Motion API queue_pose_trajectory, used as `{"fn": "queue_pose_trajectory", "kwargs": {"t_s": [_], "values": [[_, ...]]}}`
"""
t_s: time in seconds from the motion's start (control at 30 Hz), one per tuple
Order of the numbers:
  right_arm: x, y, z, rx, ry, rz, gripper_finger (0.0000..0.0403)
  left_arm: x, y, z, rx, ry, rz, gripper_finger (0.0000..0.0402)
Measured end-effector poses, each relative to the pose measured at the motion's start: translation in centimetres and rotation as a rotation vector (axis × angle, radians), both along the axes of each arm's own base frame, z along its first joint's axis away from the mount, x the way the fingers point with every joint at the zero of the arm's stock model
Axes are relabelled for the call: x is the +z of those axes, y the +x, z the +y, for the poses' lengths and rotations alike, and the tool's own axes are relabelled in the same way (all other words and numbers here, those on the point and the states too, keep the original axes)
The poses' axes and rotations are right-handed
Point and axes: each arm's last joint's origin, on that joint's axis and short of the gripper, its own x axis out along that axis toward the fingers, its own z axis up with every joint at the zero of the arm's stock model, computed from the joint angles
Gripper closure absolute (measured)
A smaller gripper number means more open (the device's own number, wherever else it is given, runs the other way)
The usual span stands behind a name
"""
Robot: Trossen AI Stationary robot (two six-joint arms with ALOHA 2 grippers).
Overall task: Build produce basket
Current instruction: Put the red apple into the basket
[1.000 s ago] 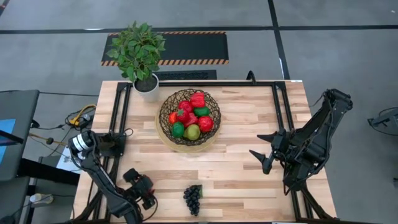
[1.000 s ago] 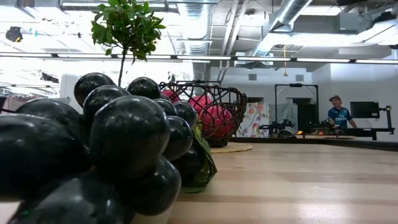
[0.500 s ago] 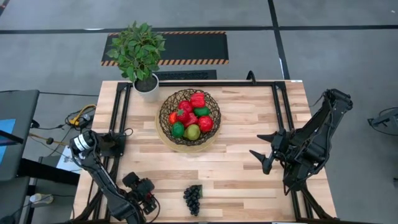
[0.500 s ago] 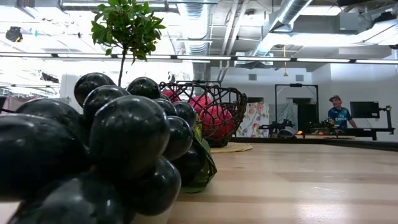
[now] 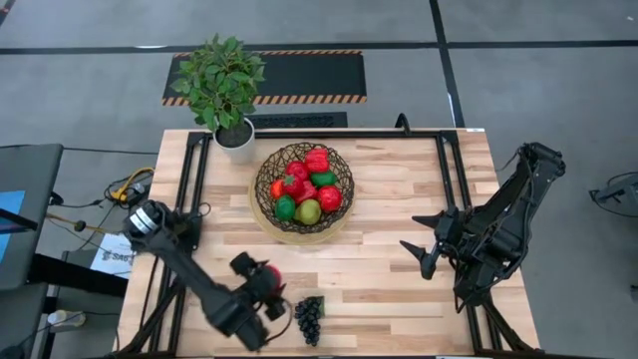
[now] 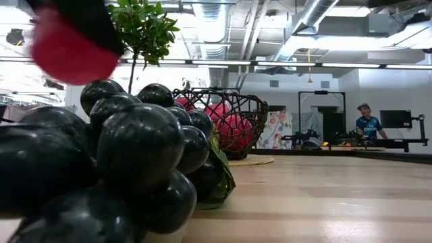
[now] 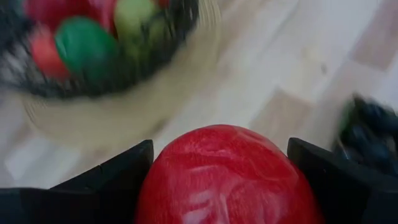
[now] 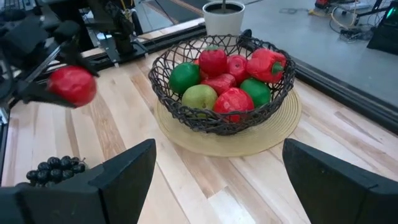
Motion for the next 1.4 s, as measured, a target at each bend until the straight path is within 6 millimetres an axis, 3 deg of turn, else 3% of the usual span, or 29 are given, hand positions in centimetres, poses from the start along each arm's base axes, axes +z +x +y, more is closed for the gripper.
{"fn": "queue_pose_trajectory", "kwargs": {"t_s": [0.43, 0.6, 0.9, 1.0, 1.27, 1.4], "values": [[-0.1, 0.0, 0.1, 0.015, 0.03, 0.038, 0.0035, 4.4, 6.7, 7.5, -0.074, 0.207, 0.104, 0.0064], [-0.1, 0.0, 0.1, 0.015, 0.029, 0.039, 0.0035, 7.1, 7.5, 11.3, -0.036, 0.266, 0.056, 0.0063], [-0.1, 0.0, 0.0, 0.016, 0.025, 0.041, 0.0035, 12.5, 6.8, 18.8, 0.059, 0.292, -0.057, 0.0063], [-0.1, 0.0, 0.1, 0.016, 0.025, 0.041, 0.0035, 12.6, 6.9, 20.8, 0.062, 0.236, -0.138, 0.0062], [-0.2, -0.1, 0.0, 0.016, 0.021, 0.043, 0.0035, 9.2, 8.9, 24.4, -0.113, 0.191, -0.44, 0.0062], [-0.1, -0.1, 0.0, 0.016, 0.022, 0.043, 0.0035, 7.3, 9.9, 26.9, -0.073, 0.201, -0.505, 0.0062]]}}
